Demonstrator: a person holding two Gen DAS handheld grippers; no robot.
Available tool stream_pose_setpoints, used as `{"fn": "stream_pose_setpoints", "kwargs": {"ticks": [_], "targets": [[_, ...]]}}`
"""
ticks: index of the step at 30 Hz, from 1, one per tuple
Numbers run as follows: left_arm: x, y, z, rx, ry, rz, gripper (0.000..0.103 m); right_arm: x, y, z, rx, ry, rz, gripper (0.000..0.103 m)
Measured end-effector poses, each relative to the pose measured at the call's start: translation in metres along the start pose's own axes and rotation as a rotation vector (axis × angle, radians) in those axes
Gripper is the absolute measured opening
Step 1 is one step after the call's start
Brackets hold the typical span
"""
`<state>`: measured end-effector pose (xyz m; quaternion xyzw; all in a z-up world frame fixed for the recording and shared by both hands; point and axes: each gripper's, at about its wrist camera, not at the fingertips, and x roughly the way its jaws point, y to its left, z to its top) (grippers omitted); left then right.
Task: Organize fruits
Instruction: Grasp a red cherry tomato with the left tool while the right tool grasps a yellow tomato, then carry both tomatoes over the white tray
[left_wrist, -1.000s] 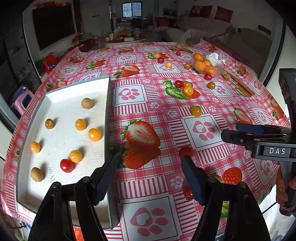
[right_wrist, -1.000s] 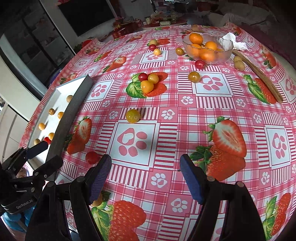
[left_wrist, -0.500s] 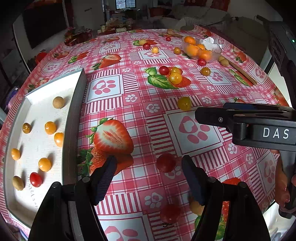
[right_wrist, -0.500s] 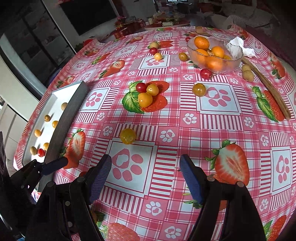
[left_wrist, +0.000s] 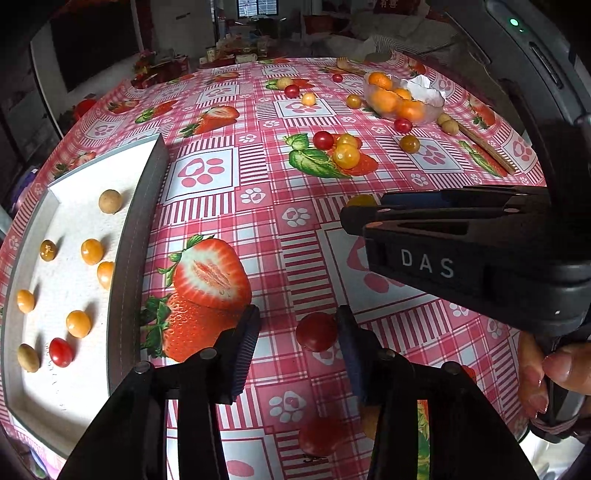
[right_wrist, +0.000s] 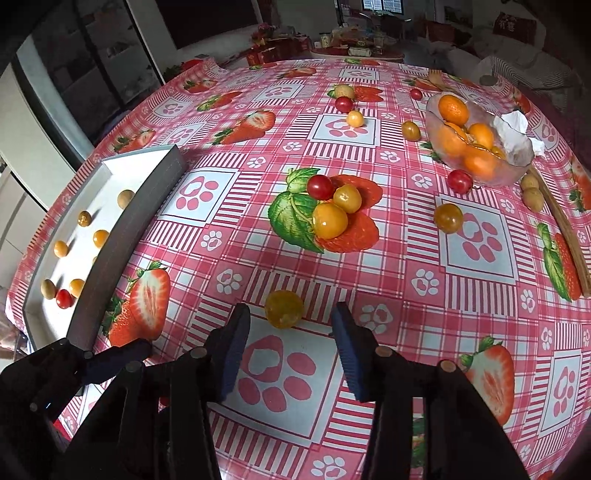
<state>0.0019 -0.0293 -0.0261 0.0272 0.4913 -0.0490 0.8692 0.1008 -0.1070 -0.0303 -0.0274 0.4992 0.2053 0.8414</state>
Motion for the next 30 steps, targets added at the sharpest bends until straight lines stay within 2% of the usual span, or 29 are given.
{"fn": "stream_pose_setpoints", "kwargs": {"ticks": [1,2,4,8,21,30], "targets": [[-0.001,-0.001,0.000,0.006,-0.004,-0.001,0.026,0.001,0.002,0.000,-0.015,-0.002,-0.018,0.026],[-0.001,-0.002,-0.001,0.011,-0.007,-0.004,0.022,0.001,0.004,0.000,-0.025,-0.004,-0.024,0.023],[-0.002,-0.003,-0.002,0.013,-0.014,-0.006,0.022,0.000,0.002,-0.001,-0.012,-0.008,-0.013,0.023],[-0.005,0.002,-0.004,-0.013,-0.026,-0.059,0.022,-0.007,-0.011,-0.005,0.053,-0.010,0.053,0.023],[-0.032,0.014,-0.008,-0.034,-0.068,-0.074,0.022,-0.035,-0.039,-0.034,0.138,-0.016,0.096,0.023],[-0.052,0.044,-0.018,-0.088,-0.103,-0.051,0.022,-0.044,-0.034,-0.038,0.142,-0.016,0.115,0.023]]}}
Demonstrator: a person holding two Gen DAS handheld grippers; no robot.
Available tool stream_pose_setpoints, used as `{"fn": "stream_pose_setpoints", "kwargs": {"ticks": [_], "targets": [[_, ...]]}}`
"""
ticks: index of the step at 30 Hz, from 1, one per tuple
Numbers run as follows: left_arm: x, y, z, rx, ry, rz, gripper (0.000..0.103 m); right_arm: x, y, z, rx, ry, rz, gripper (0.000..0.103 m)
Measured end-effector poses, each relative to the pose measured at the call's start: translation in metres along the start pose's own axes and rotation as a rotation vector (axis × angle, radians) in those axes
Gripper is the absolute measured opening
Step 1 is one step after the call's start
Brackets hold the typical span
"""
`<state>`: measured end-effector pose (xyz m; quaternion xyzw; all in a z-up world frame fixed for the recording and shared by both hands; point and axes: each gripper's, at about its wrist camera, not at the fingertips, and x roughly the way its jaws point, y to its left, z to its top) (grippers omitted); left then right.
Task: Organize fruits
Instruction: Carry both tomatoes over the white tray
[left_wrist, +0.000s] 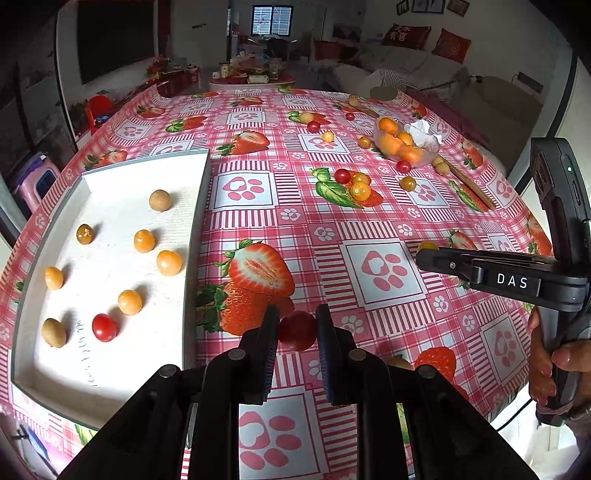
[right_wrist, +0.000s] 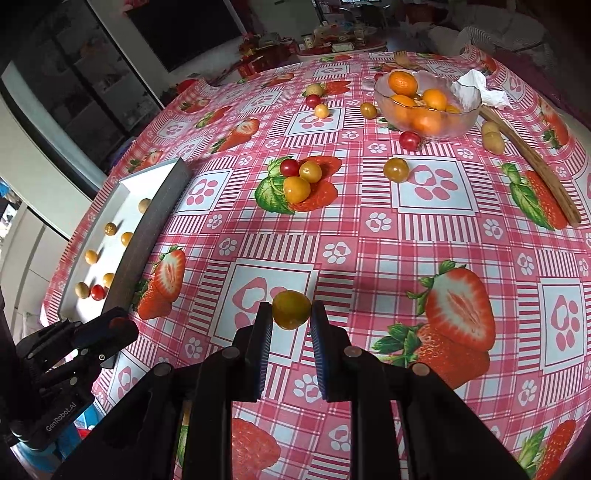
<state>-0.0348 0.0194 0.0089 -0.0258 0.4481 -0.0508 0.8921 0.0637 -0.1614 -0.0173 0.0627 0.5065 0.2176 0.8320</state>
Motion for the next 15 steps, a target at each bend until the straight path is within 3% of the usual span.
{"fn": "stream_pose_setpoints", "kwargs": {"ticks": [15], "targets": [[-0.030,0.086,0.000,-0.138,-0.074,0.084,0.022,0.006,0.061,0.016,-0.094,0.015,0.034,0.023]]}}
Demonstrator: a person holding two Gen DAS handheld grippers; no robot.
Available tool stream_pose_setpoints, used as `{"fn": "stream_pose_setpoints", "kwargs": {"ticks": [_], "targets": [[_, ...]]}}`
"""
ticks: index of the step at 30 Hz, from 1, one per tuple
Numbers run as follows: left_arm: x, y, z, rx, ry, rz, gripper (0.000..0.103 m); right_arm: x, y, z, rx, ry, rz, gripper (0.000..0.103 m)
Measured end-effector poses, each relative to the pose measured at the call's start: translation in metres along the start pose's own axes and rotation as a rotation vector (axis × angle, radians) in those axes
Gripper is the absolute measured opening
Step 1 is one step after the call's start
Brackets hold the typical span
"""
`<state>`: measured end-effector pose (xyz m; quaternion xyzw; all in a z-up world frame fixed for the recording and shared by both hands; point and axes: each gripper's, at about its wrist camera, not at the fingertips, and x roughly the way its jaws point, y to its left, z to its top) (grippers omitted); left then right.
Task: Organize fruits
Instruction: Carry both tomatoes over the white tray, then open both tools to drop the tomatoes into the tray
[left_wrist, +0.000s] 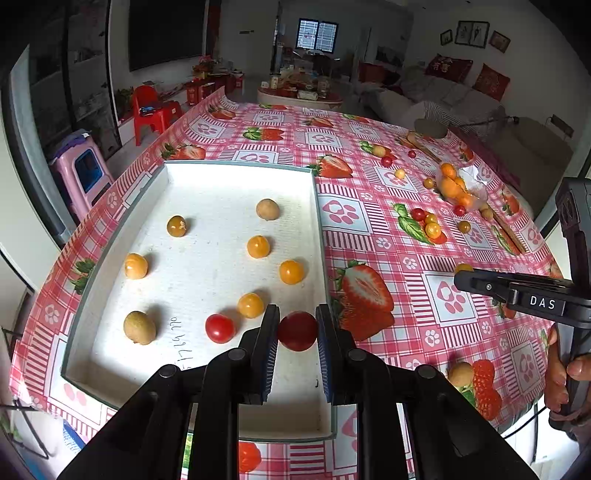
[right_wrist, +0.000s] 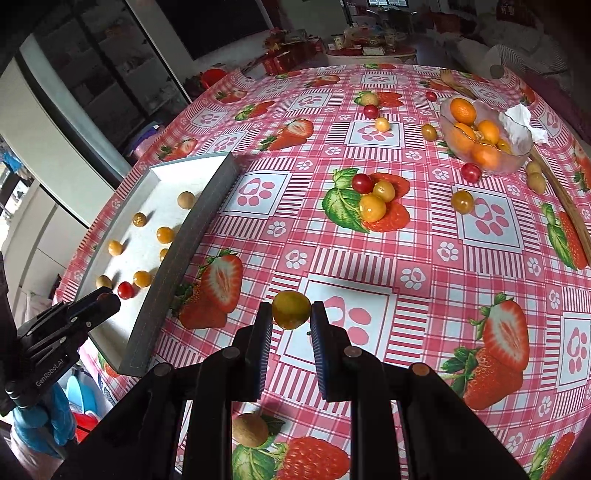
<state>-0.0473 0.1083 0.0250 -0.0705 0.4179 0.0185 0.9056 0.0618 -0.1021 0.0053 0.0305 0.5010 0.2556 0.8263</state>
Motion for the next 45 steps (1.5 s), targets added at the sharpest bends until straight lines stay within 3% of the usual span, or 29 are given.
{"fn": "stream_pose_setpoints", "kwargs": {"ticks": [9,24,34,45], "targets": [[0.004,0.045,0.023,-0.050,-0.044,0.050,0.022,0.019,0.062,0.035,-0.108,0.016,0.039,0.023],[0.065,0.093,0.039,-0.120,0.098,0.091,0.022,0.105,0.139,0.091,-0.177,0.133,0.098,0.023],[0.077,0.090,0.039,-0.101,0.137,0.095,0.022,0.151,0.154,0.099,-0.189,0.199,0.089,0.023],[0.079,0.085,0.040,-0.074,0.146,0.114,0.022,0.151,0.159,0.097,-0.225,0.196,0.062,0.025]]}}
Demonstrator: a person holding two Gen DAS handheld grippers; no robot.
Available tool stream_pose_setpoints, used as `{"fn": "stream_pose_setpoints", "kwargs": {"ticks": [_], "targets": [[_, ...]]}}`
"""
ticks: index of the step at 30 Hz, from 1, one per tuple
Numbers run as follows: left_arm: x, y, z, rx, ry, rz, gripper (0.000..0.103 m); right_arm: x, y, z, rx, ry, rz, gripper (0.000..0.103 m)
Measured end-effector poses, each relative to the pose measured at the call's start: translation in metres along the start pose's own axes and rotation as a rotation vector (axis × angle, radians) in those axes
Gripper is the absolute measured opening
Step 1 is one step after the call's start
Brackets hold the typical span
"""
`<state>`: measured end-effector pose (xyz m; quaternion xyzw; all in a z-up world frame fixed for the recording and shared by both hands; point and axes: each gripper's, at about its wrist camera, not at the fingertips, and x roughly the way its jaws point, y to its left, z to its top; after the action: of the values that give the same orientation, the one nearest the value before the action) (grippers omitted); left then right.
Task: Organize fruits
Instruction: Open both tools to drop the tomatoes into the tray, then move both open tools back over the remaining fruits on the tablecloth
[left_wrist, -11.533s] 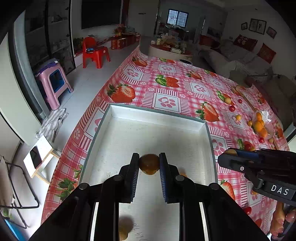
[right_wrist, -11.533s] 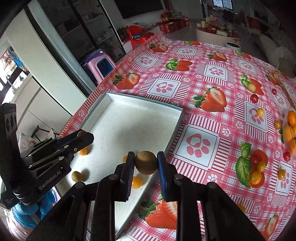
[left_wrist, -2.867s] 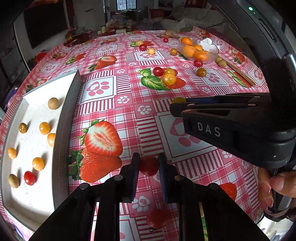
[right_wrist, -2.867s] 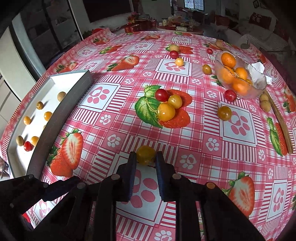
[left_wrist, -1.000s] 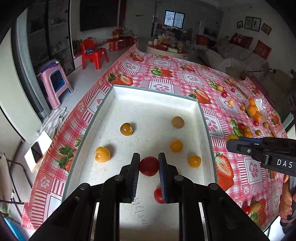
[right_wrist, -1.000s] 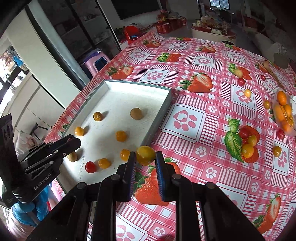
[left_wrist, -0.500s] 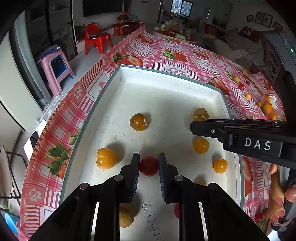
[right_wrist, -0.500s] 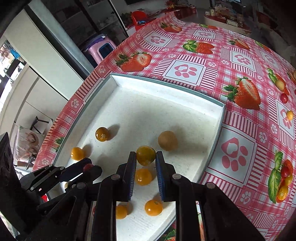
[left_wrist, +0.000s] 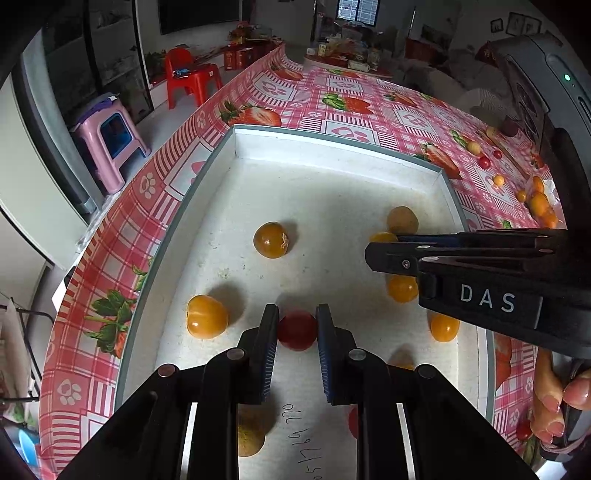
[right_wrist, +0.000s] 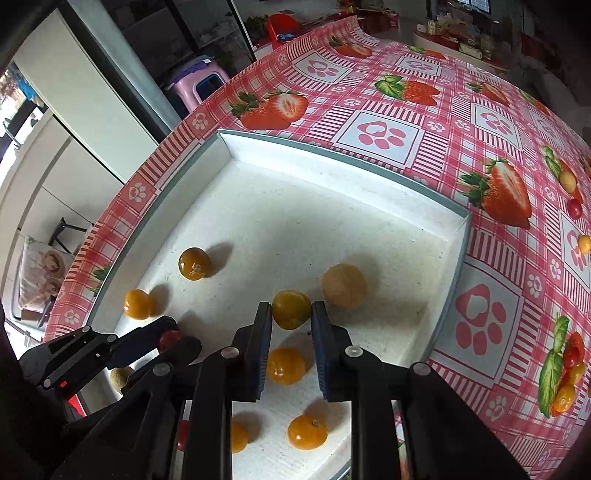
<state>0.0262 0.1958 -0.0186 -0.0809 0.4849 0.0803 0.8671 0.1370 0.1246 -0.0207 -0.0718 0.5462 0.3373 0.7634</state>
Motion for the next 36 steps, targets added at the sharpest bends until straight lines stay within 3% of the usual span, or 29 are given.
{"fn": "stream_pose_setpoints", "kwargs": {"ticks": [2,6,18,20,21,23,29,36], "targets": [[0.000,-0.001,0.000,0.005,0.003,-0.003,0.022,-0.003,-0.002,-0.001,0.018,0.001,0.020,0.029],[-0.001,0.000,-0.001,-0.002,0.005,-0.002,0.022,-0.018,-0.005,-0.004,0.030,-0.035,0.036,0.055],[-0.005,0.007,-0.007,-0.016,-0.008,-0.014,0.023,-0.067,-0.030,-0.029,0.115,-0.126,0.054,0.064],[-0.006,0.009,-0.008,-0.028,-0.015,-0.014,0.056,-0.073,-0.037,-0.037,0.136,-0.134,0.054,0.064],[-0.010,0.010,-0.009,-0.038,-0.043,-0.020,0.081,-0.076,-0.041,-0.041,0.145,-0.139,0.054,0.064],[-0.018,0.011,-0.011,-0.042,-0.088,-0.022,0.082,-0.083,-0.050,-0.050,0.162,-0.148,0.055,0.065],[-0.024,0.006,-0.013,-0.035,-0.075,-0.006,0.082,-0.101,-0.077,-0.078,0.222,-0.170,0.044,0.065],[-0.042,-0.029,-0.011,0.036,-0.099,-0.013,0.082,-0.114,-0.114,-0.120,0.276,-0.170,-0.010,0.068]]}}
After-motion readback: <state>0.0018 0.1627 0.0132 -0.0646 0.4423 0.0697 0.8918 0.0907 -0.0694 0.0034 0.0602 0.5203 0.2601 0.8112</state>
